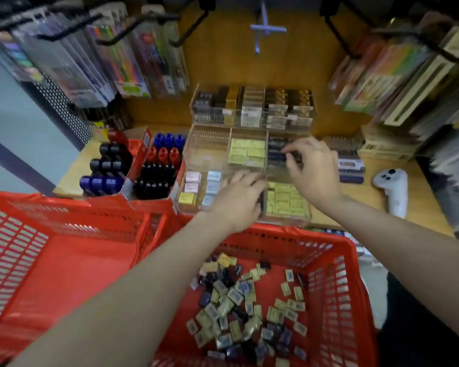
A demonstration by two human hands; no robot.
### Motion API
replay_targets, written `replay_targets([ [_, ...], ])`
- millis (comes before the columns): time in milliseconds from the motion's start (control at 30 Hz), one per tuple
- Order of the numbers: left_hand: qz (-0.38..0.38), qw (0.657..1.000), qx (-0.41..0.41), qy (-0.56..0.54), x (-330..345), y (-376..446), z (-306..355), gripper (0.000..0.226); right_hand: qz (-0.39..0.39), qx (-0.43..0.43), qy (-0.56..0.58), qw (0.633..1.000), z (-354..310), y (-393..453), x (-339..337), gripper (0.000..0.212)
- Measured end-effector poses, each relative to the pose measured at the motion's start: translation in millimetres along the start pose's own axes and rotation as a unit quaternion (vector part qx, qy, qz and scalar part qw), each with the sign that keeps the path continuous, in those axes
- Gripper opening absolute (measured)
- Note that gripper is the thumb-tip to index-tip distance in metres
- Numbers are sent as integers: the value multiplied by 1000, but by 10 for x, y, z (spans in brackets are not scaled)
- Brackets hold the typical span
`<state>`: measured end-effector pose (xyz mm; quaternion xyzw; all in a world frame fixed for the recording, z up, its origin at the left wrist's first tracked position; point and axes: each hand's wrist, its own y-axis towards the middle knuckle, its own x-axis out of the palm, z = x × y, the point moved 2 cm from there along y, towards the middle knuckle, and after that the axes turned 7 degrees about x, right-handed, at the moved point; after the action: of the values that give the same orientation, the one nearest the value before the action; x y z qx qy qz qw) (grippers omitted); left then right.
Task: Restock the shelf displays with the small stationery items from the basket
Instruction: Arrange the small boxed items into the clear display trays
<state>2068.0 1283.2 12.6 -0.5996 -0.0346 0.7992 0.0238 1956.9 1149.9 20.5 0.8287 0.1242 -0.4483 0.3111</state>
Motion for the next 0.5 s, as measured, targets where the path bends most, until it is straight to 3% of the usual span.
replay_targets([
  [100,-25,999,24,-29,114,-343,110,29,-46,-21,92,994,-164,-801,-86,15],
  [167,-102,994,-2,-49,342,-649,151,23,-180,39,85,979,-113,-1280,-17,18],
  [233,-192,978,-43,-68,633,-914,118,24,-352,126,28,927,42,-1658,126,24],
  [300,-252,958,-81,-113,968,-1108,61,27,-460,202,-28,864,240,-1924,231,35],
  [400,-300,924,-141,-190,1445,-1269,31,34,-544,248,-63,799,472,-2234,363,51],
  [500,-302,902,-180,-252,1864,-1305,74,34,-579,262,-59,770,649,-2516,547,61],
])
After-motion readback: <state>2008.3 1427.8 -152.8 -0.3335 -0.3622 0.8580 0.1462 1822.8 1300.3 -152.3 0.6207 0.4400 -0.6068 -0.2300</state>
